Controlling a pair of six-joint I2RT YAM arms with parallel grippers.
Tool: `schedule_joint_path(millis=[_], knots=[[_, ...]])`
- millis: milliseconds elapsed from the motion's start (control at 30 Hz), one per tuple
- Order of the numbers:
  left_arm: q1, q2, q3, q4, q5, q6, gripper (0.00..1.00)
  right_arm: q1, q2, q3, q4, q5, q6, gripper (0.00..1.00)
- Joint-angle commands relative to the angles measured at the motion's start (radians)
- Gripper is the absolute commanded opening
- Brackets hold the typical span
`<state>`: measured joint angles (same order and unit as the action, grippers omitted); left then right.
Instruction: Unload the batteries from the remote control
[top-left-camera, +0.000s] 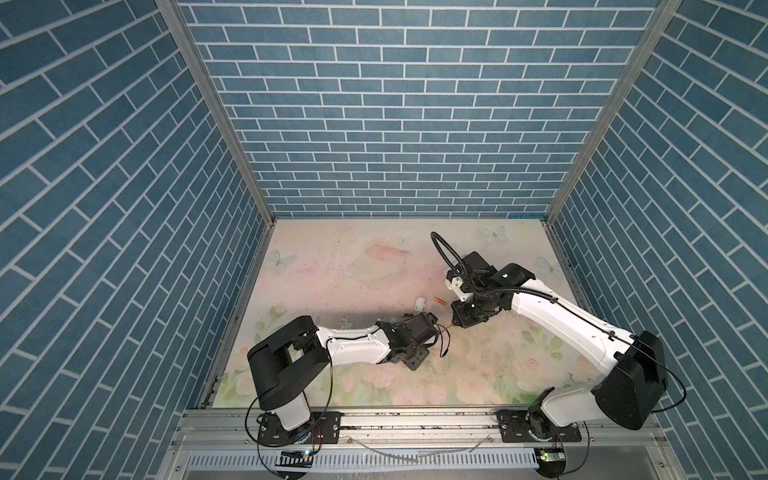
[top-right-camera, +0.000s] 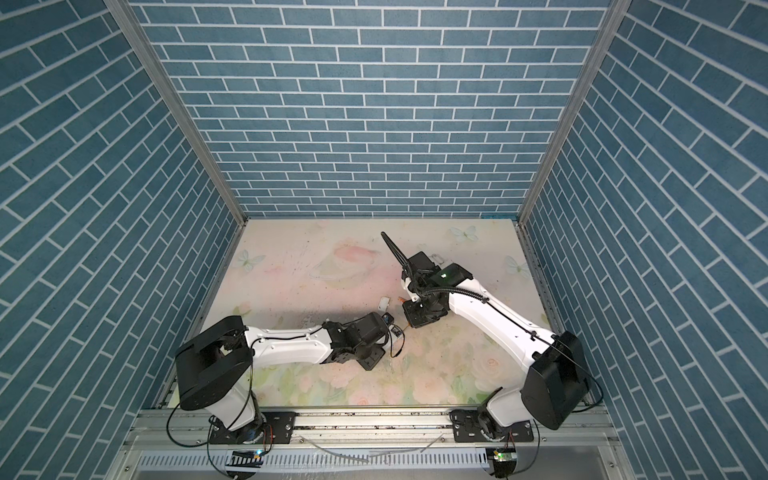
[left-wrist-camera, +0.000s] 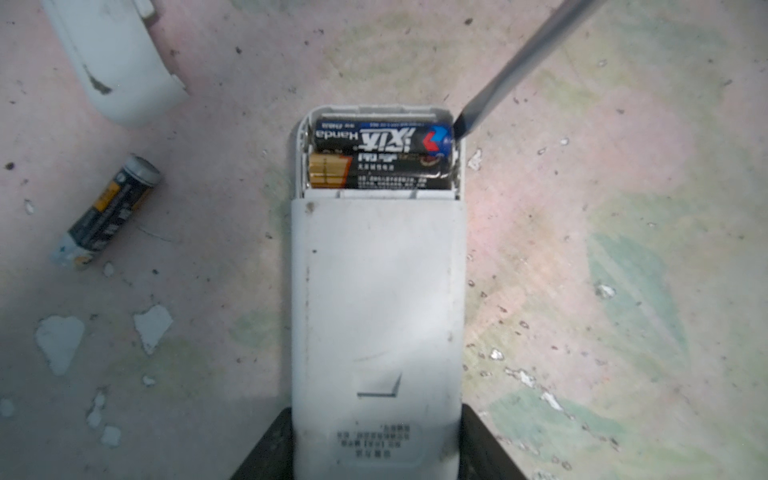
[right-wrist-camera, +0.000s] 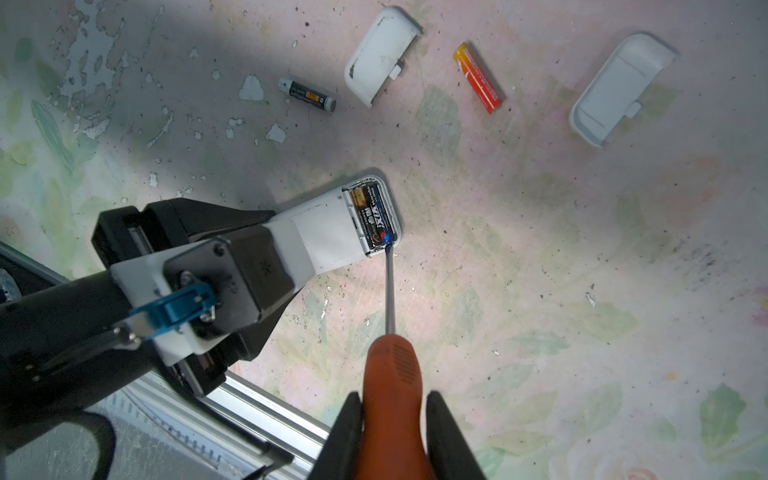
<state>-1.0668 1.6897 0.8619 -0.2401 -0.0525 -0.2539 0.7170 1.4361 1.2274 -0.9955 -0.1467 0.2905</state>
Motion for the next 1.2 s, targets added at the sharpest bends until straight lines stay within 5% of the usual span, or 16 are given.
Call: schedule_joint_path(millis=[0,533,1167], knots=[[-0.024,0.099,-0.055,-0.065,0.089,0.001,0.35,-0.003,-0.023,-0.006,-0.047,-0.014,0.004,0.00],[-0.025,0.090,-0.052,-0.080,0.087,0.002,0.35,-0.002,-0.025,-0.115,0.087,0.016,0.034,0.00],[-0.024,0.123,-0.051,-0.050,0.105,0.008,0.34,-0.001,-0.176,-0.288,0.505,-0.082,0.119,0.00]])
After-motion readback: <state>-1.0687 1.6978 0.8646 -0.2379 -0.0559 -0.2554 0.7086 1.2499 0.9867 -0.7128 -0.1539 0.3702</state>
